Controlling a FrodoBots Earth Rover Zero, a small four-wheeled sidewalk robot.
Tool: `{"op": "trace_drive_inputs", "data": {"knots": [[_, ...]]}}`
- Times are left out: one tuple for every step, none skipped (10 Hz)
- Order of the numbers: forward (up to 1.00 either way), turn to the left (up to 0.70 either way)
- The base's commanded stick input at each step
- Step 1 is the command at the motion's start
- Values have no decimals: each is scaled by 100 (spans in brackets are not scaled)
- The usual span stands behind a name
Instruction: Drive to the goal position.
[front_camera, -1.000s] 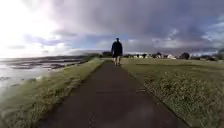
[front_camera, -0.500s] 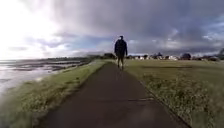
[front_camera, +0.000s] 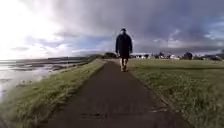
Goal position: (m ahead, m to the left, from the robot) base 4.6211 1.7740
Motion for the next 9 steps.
{"op": "trace_drive_inputs", "data": {"knots": [[70,0],[70,0],[70,0],[70,0],[70,0],[70,0],[70,0],[70,0],[70,0]]}}
